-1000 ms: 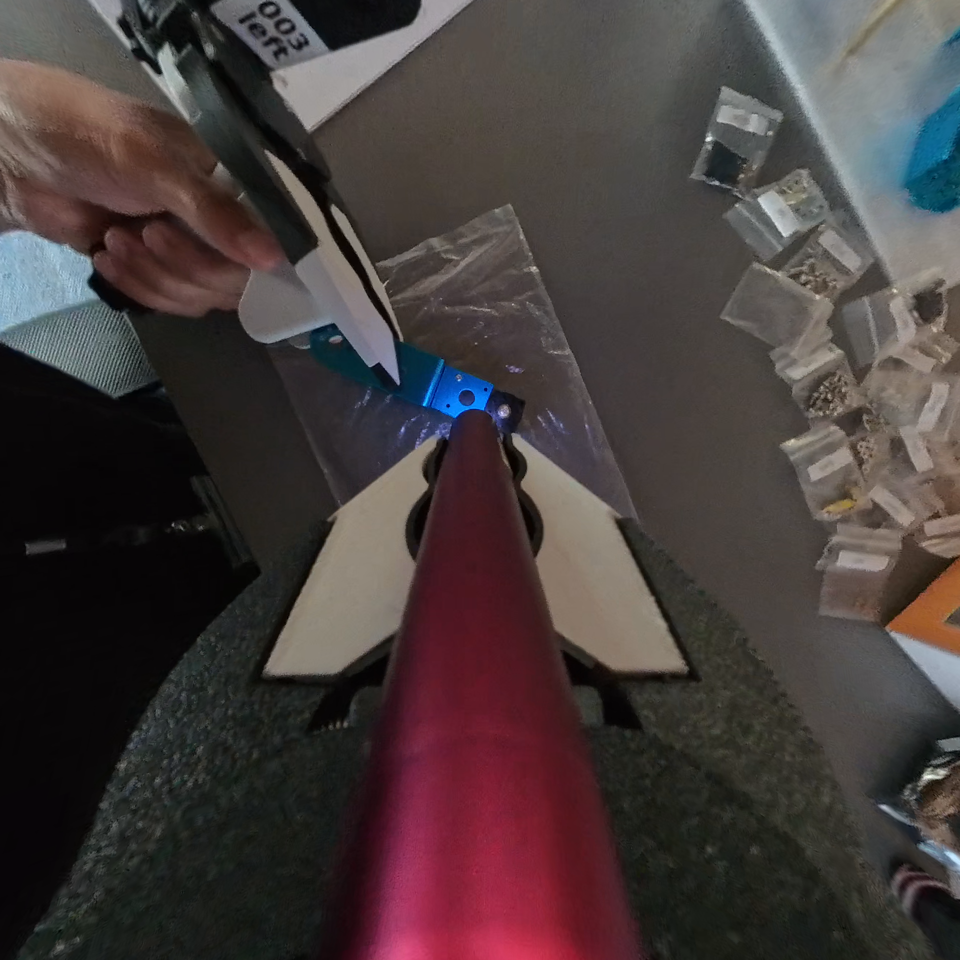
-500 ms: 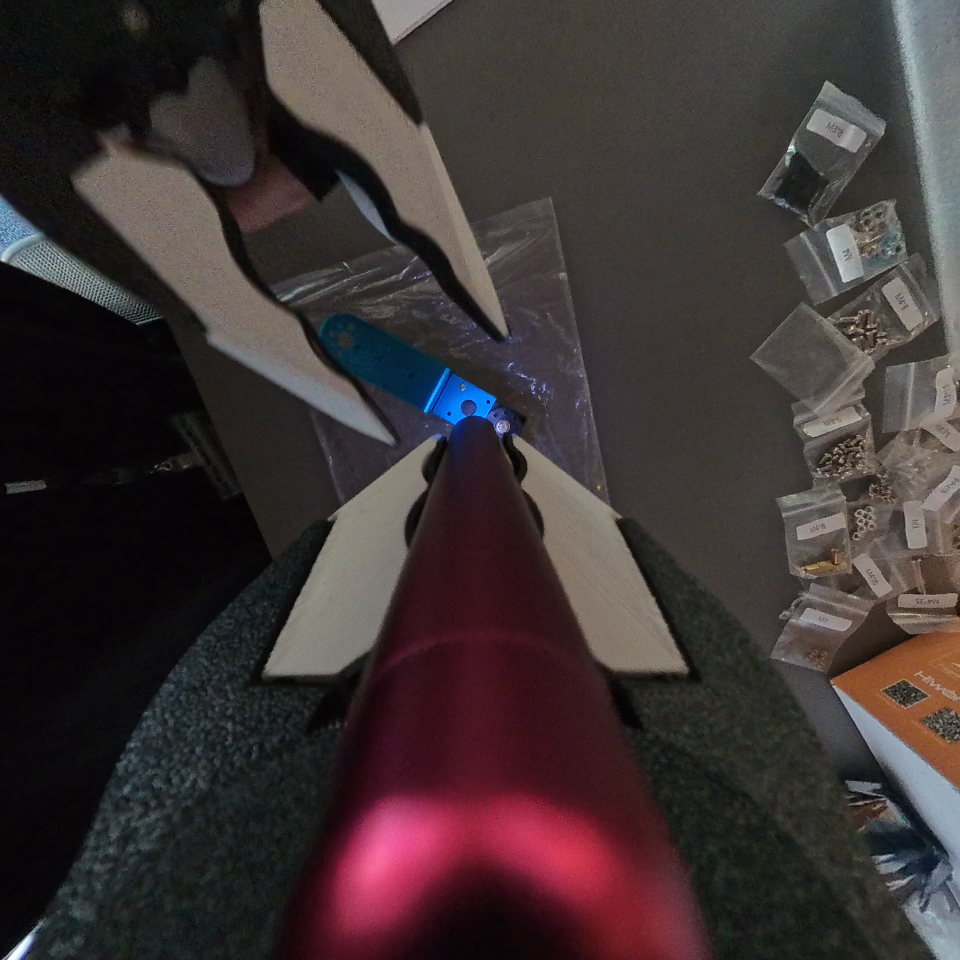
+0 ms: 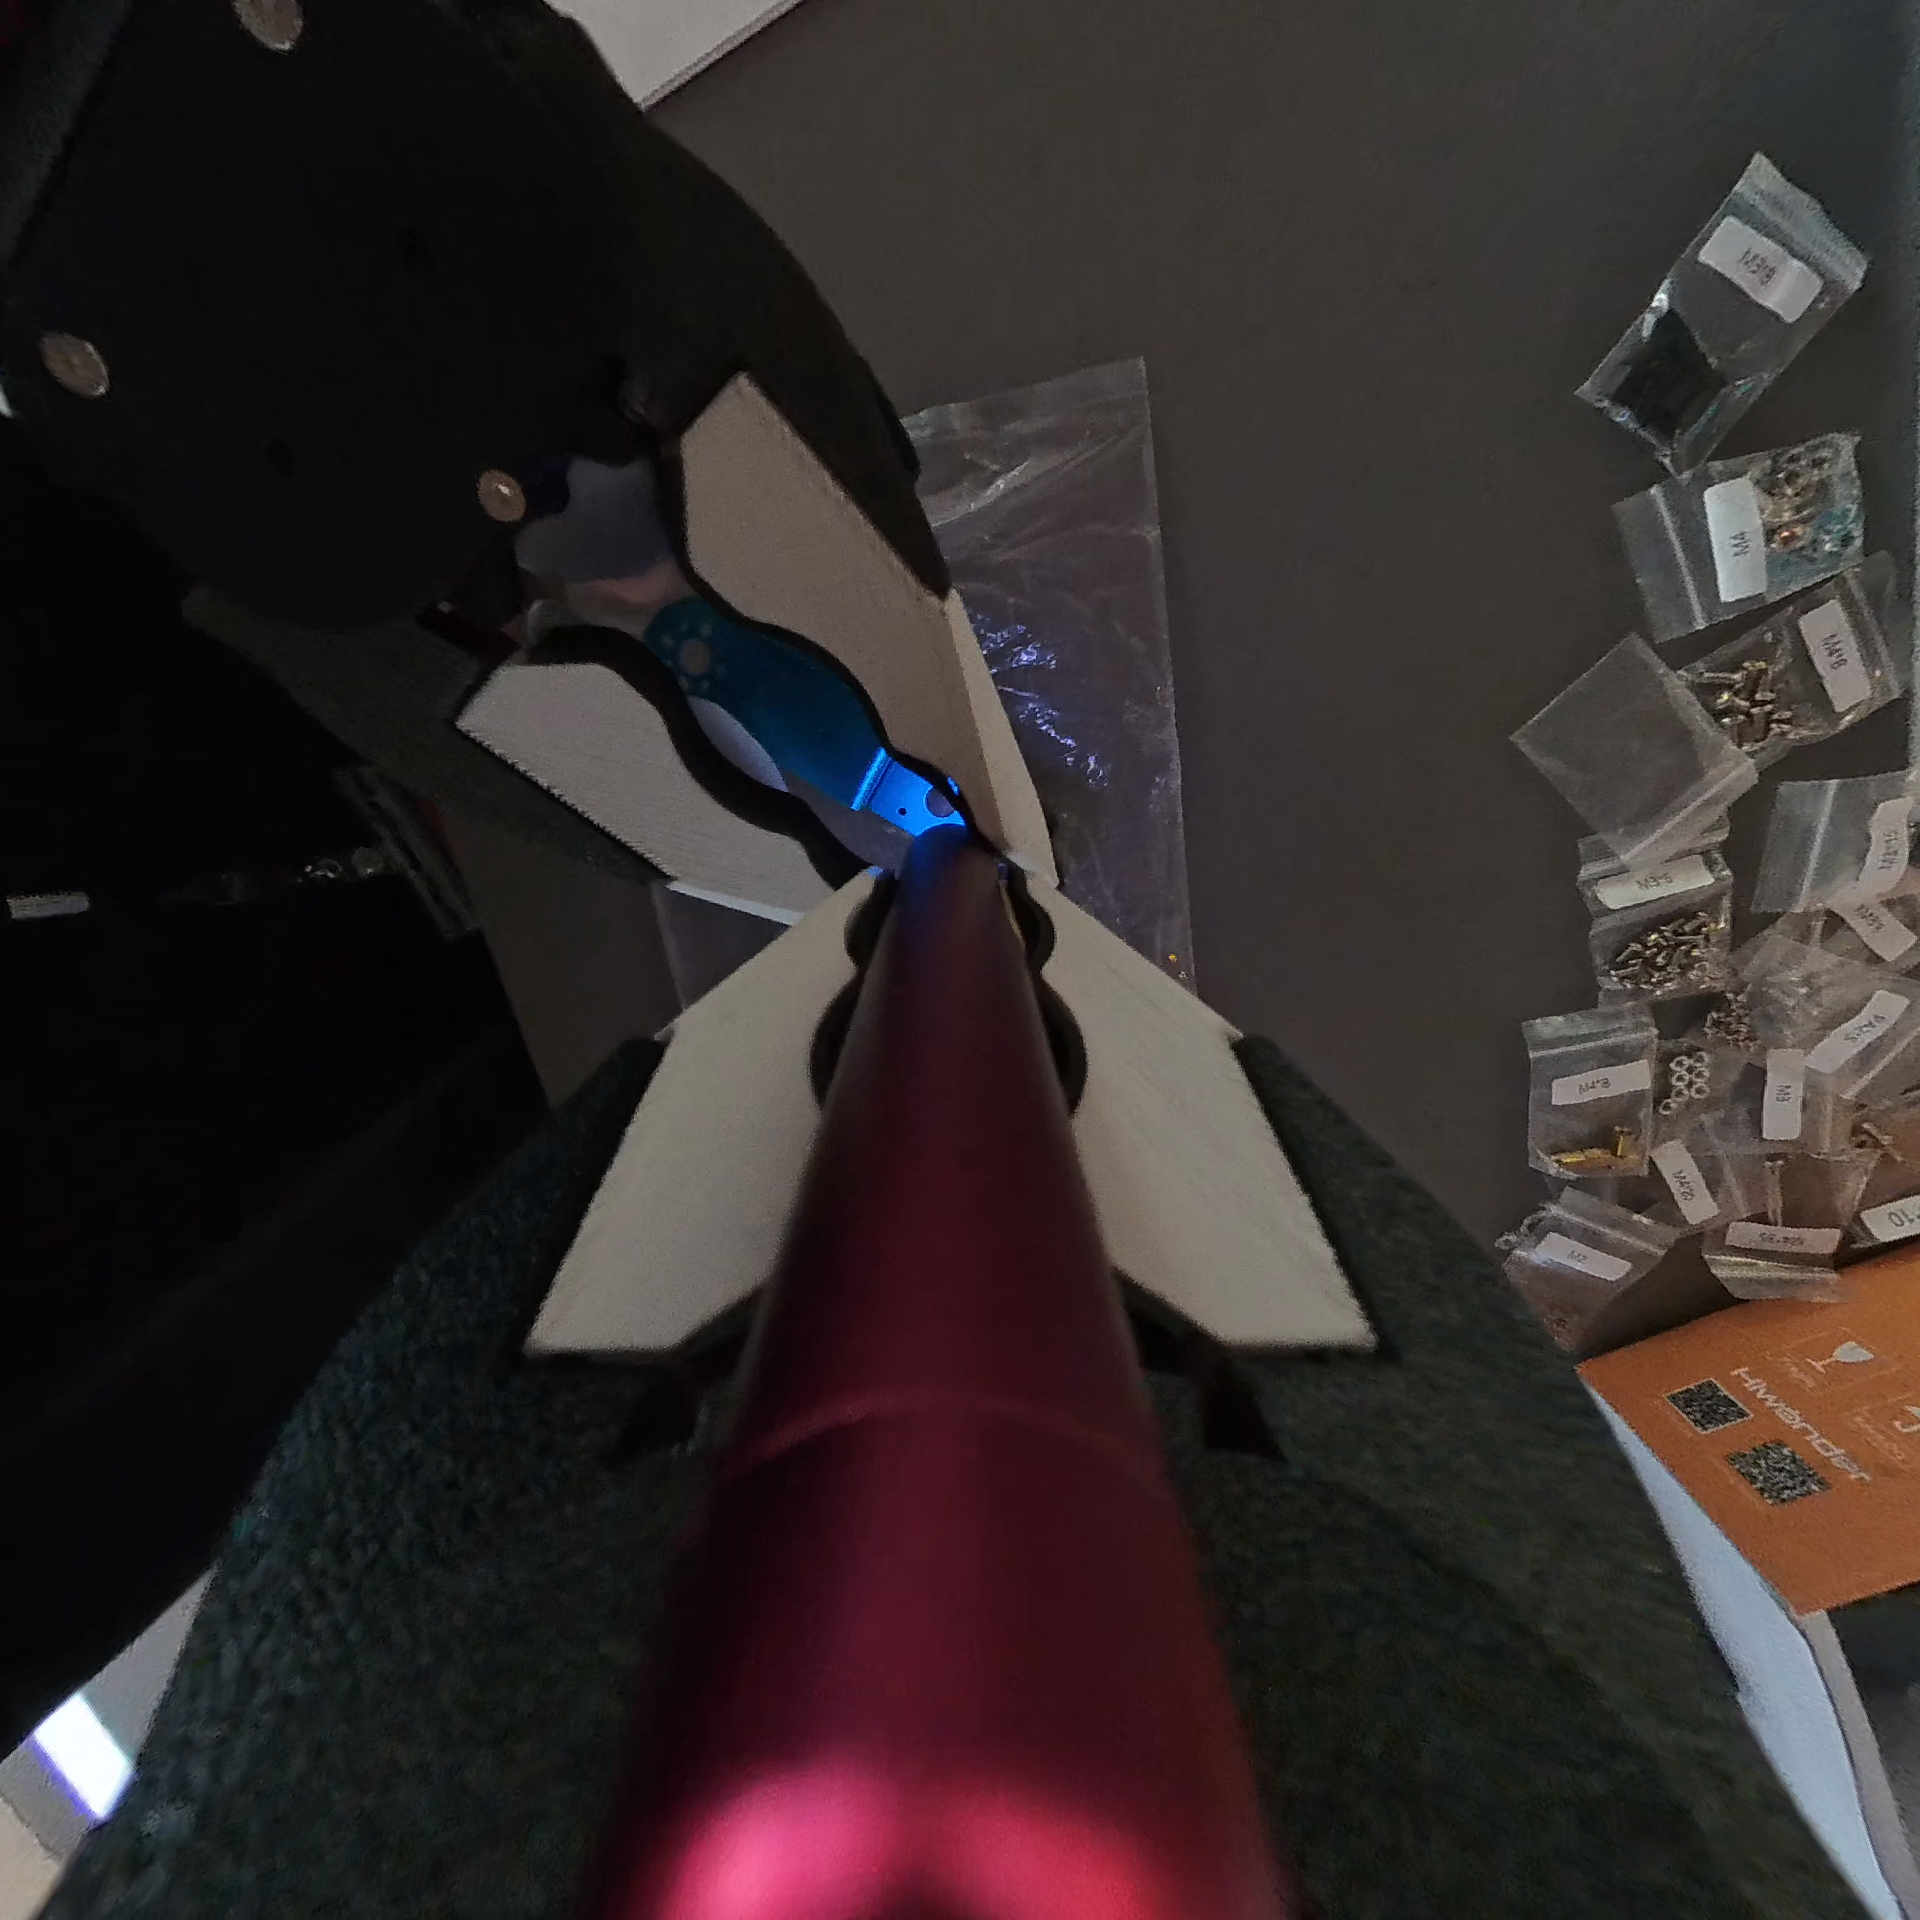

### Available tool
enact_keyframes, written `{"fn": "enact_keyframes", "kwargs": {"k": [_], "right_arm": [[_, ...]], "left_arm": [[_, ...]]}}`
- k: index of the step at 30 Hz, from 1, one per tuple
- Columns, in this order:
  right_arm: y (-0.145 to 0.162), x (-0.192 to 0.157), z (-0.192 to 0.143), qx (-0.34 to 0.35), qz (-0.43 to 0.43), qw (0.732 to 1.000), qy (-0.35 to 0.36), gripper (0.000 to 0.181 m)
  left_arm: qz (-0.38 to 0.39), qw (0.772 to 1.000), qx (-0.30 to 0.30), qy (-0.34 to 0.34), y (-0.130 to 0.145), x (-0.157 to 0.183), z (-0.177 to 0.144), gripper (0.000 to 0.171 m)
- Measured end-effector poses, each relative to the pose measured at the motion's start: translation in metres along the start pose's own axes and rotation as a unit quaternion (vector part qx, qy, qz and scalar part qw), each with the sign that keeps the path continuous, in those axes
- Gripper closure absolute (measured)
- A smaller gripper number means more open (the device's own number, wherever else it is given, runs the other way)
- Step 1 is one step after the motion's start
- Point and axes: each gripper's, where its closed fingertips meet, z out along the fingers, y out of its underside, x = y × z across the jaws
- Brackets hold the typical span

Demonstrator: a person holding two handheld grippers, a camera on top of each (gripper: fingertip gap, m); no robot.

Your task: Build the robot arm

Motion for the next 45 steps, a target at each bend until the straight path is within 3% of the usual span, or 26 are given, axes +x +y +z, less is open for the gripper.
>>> {"fn": "enact_keyframes", "kwargs": {"k": [22, 26, 29, 33, 37, 45], "right_arm": [[-0.002, 0.002, -0.005, -0.027, 0.002, 1.000, -0.015, 0.160], [-0.003, 0.003, -0.004, -0.022, 0.002, 1.000, -0.011, 0.161], [-0.003, 0.003, -0.005, -0.012, 0.001, 1.000, -0.006, 0.161], [-0.003, 0.002, -0.005, -0.001, -0.006, 1.000, 0.008, 0.160], [-0.003, 0.000, -0.005, 0.009, -0.010, 1.000, 0.019, 0.161], [0.000, -0.005, -0.005, 0.009, -0.025, 0.999, 0.021, 0.161]], "left_arm": [[-0.022, 1.000, 0.007, 0.012, 0.000, 0.001, 0.002, 0.150], [-0.057, 0.998, -0.015, 0.024, 0.013, 0.006, -0.016, 0.121], [-0.082, 0.995, -0.063, 0.005, 0.041, 0.005, -0.028, 0.111], [-0.069, 0.991, -0.117, -0.011, 0.069, 0.009, -0.024, 0.124], [-0.077, 0.991, -0.107, -0.020, 0.066, 0.008, -0.025, 0.143], [-0.094, 0.991, -0.099, -0.008, 0.066, 0.009, -0.026, 0.145]]}}
